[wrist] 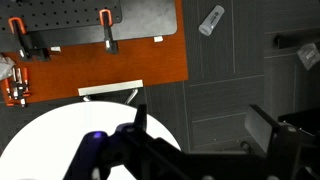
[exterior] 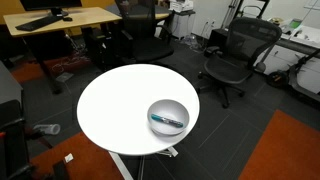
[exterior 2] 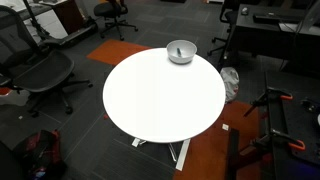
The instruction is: Remove the marker from the bowl and put it on the table
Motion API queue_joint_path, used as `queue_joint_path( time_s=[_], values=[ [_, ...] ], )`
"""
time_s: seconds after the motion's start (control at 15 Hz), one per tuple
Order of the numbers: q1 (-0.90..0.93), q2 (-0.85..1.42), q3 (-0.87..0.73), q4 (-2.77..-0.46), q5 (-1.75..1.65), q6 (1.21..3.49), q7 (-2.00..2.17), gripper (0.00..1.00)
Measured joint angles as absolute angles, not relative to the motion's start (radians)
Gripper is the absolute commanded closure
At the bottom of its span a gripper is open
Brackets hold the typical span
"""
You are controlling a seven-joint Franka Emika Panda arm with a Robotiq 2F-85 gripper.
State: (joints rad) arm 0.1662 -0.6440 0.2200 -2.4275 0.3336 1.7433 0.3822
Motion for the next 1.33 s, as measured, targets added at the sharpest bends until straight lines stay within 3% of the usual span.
queue_joint_path(
  time_s=[0.8, 1.33],
  values=[
    [0.149, -0.642, 0.213, -2.427, 0.324, 1.746, 0.378, 0.0],
    [-0.022, -0.57, 0.066, -2.403, 0.16, 1.805, 0.315, 0.0]
  ],
)
